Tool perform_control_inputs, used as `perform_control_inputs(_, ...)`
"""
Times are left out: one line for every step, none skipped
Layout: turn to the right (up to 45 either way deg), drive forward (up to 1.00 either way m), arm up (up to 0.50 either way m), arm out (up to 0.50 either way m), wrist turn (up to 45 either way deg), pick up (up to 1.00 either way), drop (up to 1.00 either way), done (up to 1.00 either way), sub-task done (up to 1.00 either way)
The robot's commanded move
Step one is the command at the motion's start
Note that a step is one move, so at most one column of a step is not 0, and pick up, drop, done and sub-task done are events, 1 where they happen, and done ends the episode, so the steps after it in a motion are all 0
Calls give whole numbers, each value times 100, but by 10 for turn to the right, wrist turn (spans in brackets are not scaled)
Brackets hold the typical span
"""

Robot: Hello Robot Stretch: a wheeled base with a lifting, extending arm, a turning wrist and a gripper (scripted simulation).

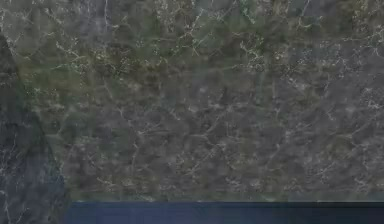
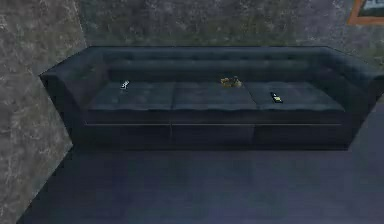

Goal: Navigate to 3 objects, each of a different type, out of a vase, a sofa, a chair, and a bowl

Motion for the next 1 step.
perform_control_inputs(450,0,0,0,0,0,0,0,0)
